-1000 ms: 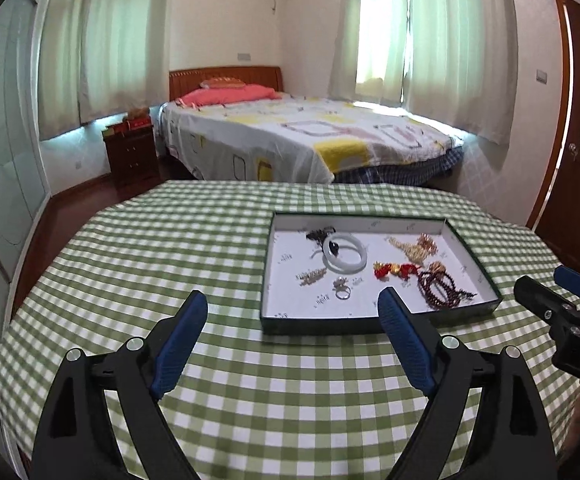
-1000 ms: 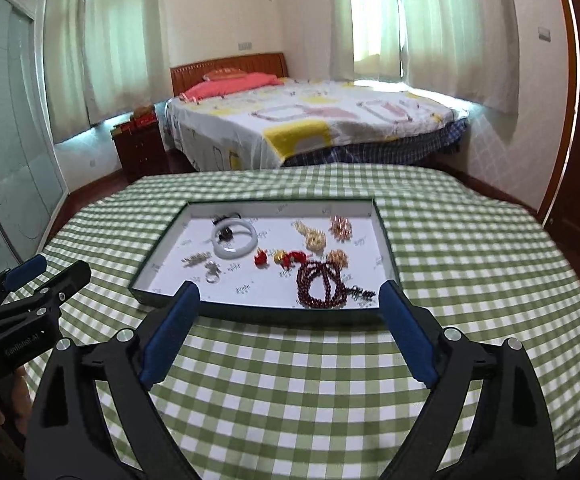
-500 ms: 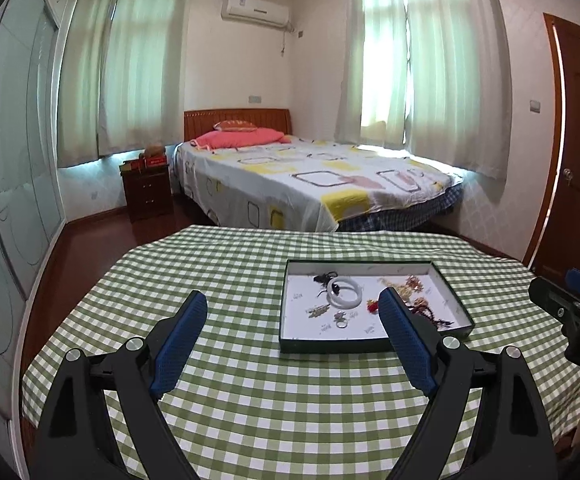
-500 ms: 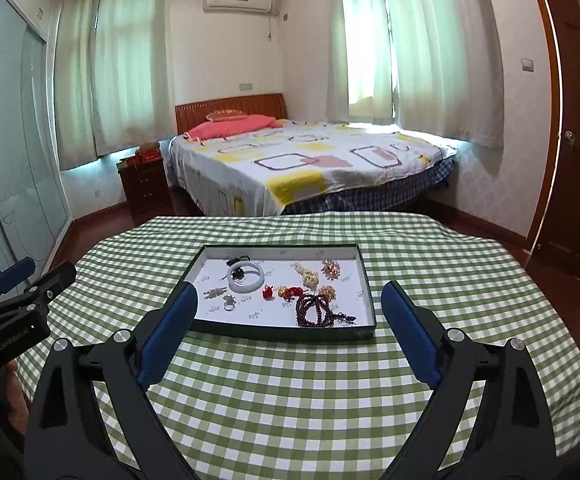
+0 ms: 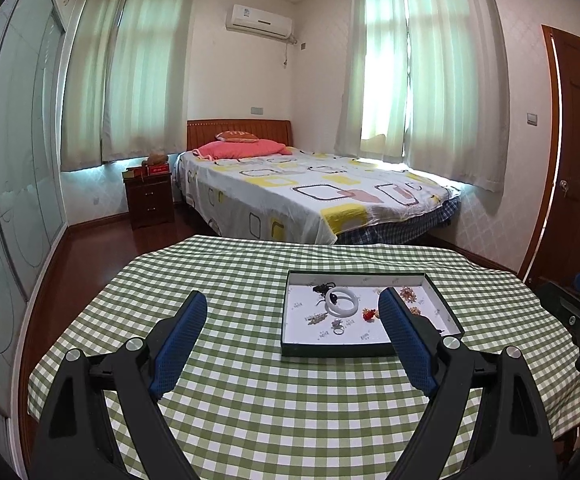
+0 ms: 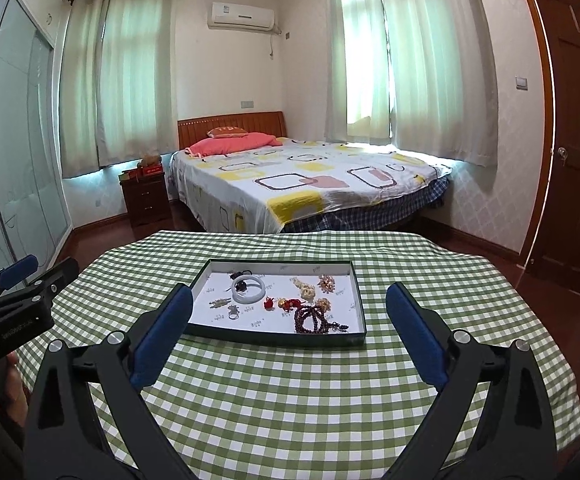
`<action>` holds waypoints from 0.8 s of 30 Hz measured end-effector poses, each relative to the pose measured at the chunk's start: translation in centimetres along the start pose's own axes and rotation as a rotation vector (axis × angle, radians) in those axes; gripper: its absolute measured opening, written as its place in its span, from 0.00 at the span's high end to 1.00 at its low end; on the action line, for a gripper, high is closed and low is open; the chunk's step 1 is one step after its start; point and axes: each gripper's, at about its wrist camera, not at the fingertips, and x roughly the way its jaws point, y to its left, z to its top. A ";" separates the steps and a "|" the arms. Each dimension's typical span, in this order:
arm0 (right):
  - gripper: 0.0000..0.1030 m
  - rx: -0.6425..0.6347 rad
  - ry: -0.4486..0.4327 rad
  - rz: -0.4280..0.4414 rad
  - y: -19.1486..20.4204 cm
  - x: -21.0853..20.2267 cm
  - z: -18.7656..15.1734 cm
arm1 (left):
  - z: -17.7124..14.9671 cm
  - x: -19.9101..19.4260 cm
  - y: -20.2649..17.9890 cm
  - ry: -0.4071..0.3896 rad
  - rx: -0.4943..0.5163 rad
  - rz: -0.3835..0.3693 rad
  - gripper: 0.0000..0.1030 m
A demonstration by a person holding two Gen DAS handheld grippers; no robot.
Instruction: Organize jewelry
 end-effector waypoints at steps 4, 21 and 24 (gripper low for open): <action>0.08 -0.002 -0.001 0.002 0.2 -0.1 0.0 | -0.1 0.1 0.1 0.005 -0.006 -0.001 0.18; 0.08 -0.001 -0.003 0.001 0.2 -0.1 0.0 | -0.2 0.0 0.1 0.007 -0.007 0.000 0.18; 0.08 -0.003 -0.002 0.002 0.4 -0.1 0.0 | -0.2 0.0 0.1 0.008 -0.006 -0.001 0.18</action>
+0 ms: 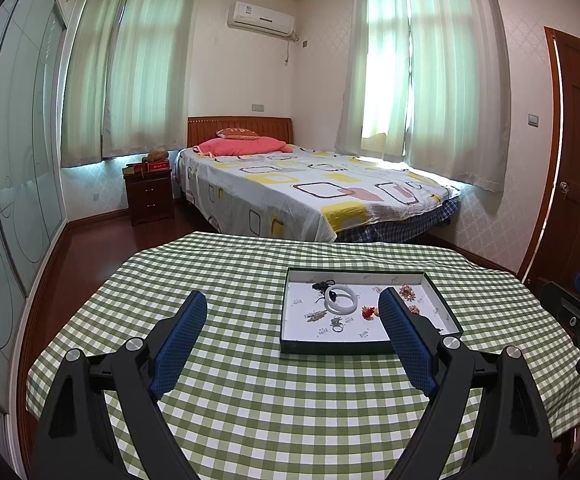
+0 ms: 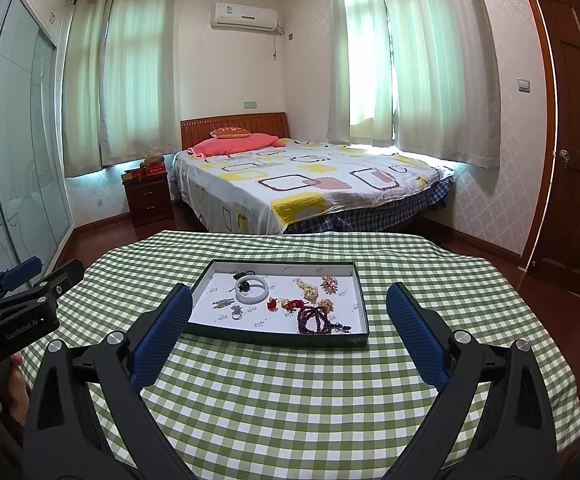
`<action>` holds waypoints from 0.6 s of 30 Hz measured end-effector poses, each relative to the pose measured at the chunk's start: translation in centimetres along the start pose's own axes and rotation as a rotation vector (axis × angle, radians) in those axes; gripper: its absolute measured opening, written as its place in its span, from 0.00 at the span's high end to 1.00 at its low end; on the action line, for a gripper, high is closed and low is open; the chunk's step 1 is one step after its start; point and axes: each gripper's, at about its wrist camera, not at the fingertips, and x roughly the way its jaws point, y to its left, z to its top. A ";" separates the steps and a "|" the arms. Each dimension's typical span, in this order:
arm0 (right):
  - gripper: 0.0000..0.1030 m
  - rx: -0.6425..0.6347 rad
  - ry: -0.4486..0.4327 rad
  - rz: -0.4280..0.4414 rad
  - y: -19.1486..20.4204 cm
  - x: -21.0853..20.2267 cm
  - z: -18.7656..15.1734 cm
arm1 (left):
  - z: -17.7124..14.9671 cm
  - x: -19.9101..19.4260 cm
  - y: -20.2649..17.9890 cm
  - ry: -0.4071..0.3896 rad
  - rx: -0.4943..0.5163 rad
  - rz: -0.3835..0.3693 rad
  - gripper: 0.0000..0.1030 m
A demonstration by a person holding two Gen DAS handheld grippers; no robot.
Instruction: Organize jewelry
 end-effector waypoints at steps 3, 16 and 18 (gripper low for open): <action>0.08 0.000 0.001 -0.001 0.0 0.0 0.0 | 0.0 0.0 0.0 -0.001 0.000 0.001 0.18; 0.08 0.001 0.002 0.001 0.2 0.2 0.1 | 0.0 -0.1 0.1 0.006 -0.007 0.000 0.18; 0.08 0.001 0.004 0.002 0.4 0.2 0.1 | 0.0 -0.1 0.1 0.004 -0.006 -0.001 0.18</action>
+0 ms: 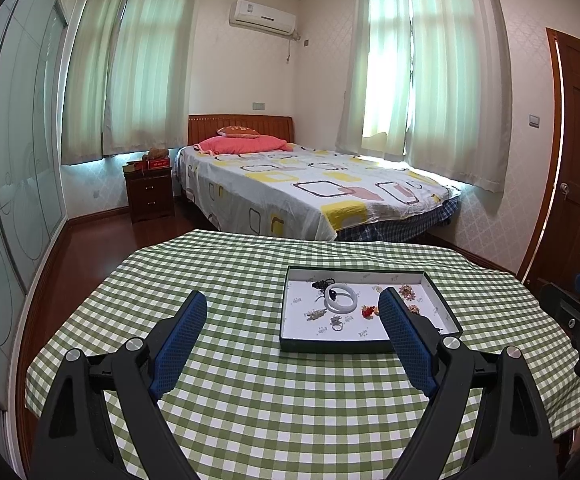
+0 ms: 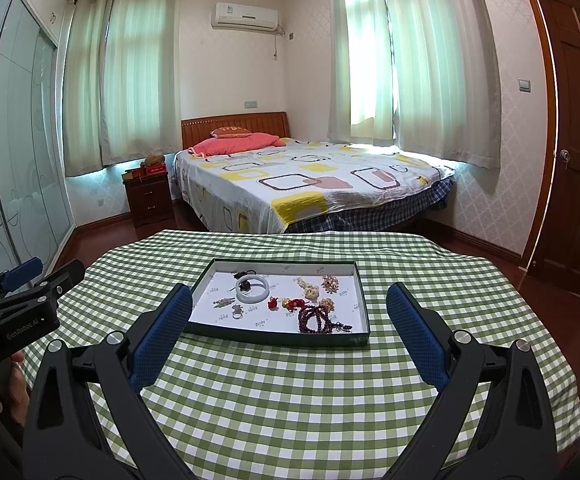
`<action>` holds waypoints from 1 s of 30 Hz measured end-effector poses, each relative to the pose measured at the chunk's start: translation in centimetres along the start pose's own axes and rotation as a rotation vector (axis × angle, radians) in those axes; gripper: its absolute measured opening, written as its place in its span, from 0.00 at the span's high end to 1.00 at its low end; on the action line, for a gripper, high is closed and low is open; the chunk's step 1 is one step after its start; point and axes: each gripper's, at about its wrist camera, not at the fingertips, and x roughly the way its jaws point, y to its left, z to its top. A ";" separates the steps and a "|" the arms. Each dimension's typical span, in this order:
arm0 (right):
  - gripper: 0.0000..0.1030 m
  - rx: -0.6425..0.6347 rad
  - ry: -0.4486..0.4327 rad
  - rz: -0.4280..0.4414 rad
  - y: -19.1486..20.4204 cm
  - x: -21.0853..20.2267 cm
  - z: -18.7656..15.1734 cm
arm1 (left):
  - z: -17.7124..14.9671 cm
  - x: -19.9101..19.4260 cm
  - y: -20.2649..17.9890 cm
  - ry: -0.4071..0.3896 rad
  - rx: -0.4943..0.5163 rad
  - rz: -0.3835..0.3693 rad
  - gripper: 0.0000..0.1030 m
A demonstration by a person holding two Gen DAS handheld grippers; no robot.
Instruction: Organize jewelry
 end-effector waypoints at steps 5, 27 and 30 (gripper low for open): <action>0.08 0.000 0.000 0.000 0.0 0.0 0.0 | 0.0 0.0 0.0 -0.001 0.001 0.001 0.18; 0.08 -0.002 0.017 0.008 0.2 0.6 -0.5 | 0.0 0.6 0.3 0.001 -0.025 -0.002 0.18; 0.08 -0.002 0.018 0.010 0.1 0.7 -0.5 | -0.2 0.7 0.4 0.008 -0.027 -0.011 0.18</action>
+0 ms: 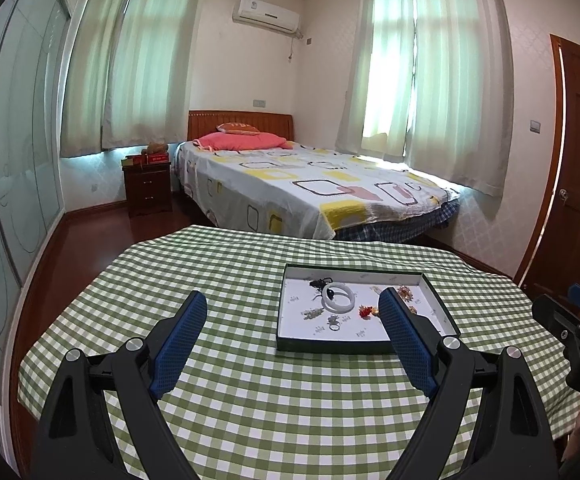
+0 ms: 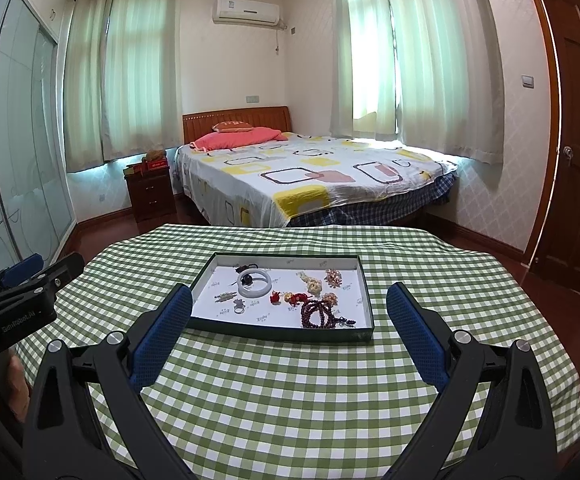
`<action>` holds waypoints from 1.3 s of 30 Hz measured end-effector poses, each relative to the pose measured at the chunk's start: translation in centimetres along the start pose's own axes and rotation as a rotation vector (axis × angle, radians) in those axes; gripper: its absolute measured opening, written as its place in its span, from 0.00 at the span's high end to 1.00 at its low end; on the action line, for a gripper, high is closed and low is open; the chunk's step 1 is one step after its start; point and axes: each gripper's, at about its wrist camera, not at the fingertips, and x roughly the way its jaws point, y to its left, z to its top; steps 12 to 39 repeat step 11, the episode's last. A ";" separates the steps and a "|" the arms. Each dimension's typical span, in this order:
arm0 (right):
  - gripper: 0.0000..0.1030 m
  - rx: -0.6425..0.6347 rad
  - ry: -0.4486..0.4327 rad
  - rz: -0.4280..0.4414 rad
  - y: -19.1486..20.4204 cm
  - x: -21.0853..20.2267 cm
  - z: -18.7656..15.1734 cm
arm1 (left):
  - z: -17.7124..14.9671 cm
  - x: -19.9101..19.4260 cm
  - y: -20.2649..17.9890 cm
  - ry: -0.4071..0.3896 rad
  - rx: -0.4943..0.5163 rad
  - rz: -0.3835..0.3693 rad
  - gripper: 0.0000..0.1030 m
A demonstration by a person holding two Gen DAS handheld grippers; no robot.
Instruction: Organize jewelry
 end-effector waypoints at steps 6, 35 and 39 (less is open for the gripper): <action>0.08 0.005 0.009 0.001 -0.3 0.5 -0.1 | -0.2 0.7 0.4 0.013 -0.001 0.022 0.18; 0.08 0.010 0.024 0.002 -0.5 1.2 -0.4 | -0.7 2.0 0.7 0.056 -0.002 0.032 0.18; 0.08 0.010 0.024 0.002 -0.5 1.2 -0.4 | -0.7 2.0 0.7 0.056 -0.002 0.032 0.18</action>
